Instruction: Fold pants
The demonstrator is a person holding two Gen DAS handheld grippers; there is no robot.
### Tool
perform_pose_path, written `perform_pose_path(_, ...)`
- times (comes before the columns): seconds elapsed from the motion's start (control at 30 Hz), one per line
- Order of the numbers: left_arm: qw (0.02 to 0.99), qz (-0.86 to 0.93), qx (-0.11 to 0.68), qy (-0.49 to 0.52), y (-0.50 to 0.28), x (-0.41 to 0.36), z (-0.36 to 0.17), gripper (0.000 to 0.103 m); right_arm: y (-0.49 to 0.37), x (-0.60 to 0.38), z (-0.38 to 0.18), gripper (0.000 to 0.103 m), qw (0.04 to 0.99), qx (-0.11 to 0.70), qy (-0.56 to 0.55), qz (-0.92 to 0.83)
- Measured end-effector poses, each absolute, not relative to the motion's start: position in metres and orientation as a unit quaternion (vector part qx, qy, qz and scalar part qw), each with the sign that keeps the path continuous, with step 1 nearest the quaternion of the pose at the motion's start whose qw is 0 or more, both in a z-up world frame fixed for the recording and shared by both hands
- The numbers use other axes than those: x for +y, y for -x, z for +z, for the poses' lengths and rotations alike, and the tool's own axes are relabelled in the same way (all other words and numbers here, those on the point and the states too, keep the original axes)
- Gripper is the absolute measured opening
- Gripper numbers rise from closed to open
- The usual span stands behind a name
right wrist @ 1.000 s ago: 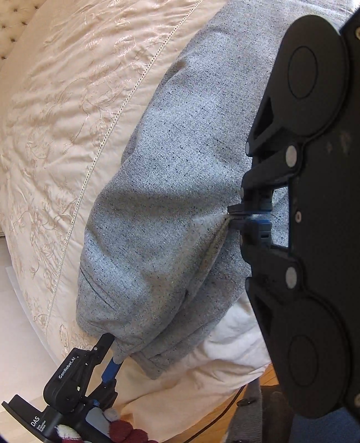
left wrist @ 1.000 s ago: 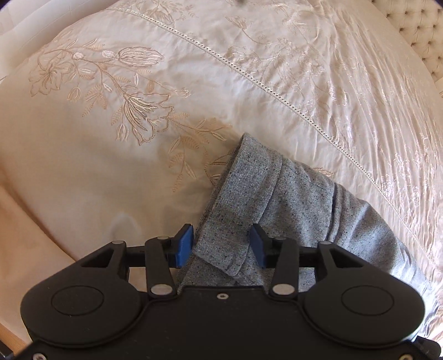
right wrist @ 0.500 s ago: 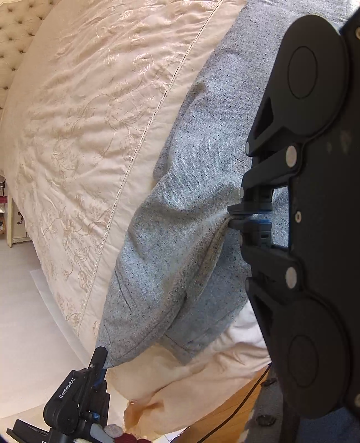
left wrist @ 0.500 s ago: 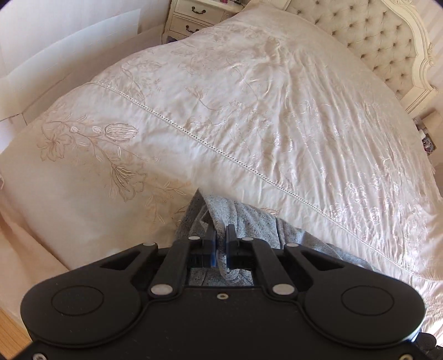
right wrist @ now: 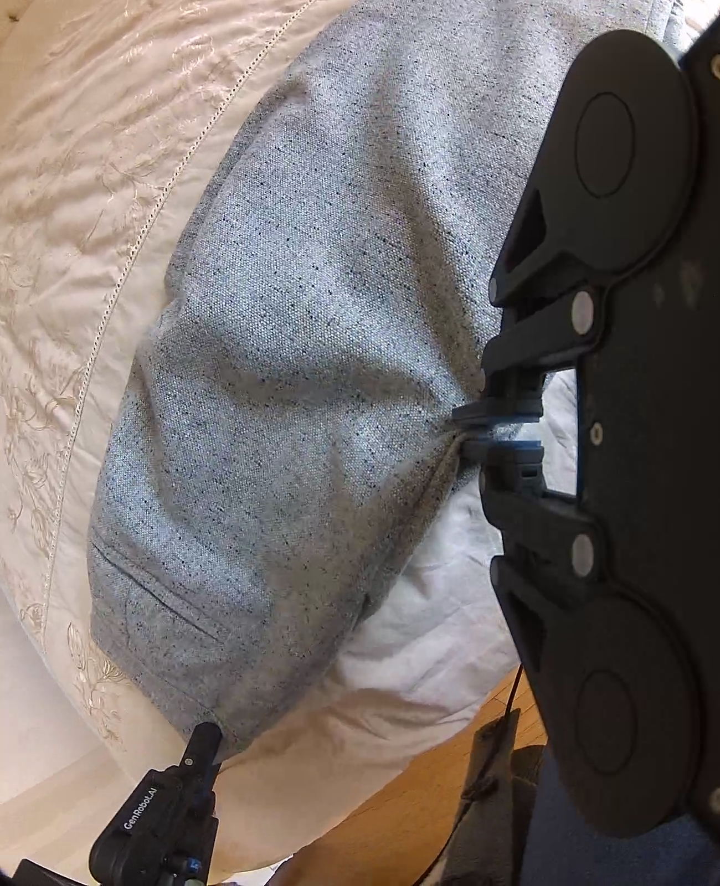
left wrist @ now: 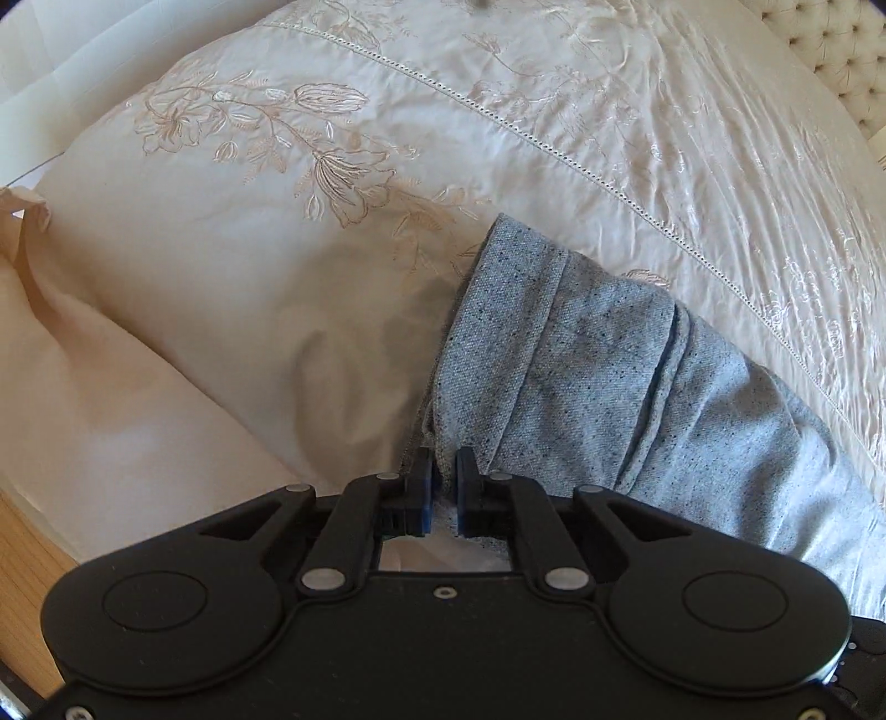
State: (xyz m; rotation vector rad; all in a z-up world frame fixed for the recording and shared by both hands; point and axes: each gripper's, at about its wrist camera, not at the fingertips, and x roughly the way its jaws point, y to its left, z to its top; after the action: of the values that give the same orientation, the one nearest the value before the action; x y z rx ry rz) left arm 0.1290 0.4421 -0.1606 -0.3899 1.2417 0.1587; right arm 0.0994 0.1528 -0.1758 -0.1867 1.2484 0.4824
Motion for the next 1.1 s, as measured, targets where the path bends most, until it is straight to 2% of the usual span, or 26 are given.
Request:
perform_pose_path(0.23, 0.837, 0.134, 0.524, 0.085, -0.124, 0.429, -0.117, 0.014, -0.101, 0.088, -0.139, 0.019, 0.816, 0.554, -0.047, 0.158)
perform_pose_path(0.37, 0.861, 0.083, 0.496, 0.071, -0.137, 0.393, -0.099, 0.014, -0.111, 0.036, -0.143, 0.022, 0.827, 0.546, -0.121, 0.058)
perform_pose_path(0.53, 0.856, -0.009, 0.513, 0.071, -0.159, 0.327, -0.111, 0.014, -0.130, 0.003, -0.159, 0.022, 0.821, 0.550, -0.153, 0.018)
perform_pose_path(0.67, 0.829, -0.038, 0.556, 0.045, -0.158, 0.285, -0.141, 0.019, -0.128, -0.001, -0.194, 0.021, 0.781, 0.614, -0.113, 0.014)
perform_pose_path(0.73, 0.814, -0.011, 0.580, 0.013, -0.151, 0.278, -0.164, 0.022, -0.115, -0.007, -0.211, 0.016, 0.762, 0.639, -0.101, 0.021)
perform_pose_path(0.8, 0.791, 0.040, 0.611, 0.004, -0.146, 0.286, -0.189, 0.020, -0.104, -0.016, -0.206, 0.015, 0.765, 0.635, -0.105, 0.039)
perform_pose_path(0.9, 0.777, 0.082, 0.619, 0.077, -0.140, 0.314, -0.202, 0.021, -0.094, -0.032, -0.189, 0.020, 0.783, 0.615, -0.079, 0.051)
perform_pose_path(1.1, 0.771, 0.116, 0.622, 0.066, -0.146, 0.306, -0.201, 0.020, -0.081, -0.037, -0.182, 0.025, 0.803, 0.571, 0.115, 0.128)
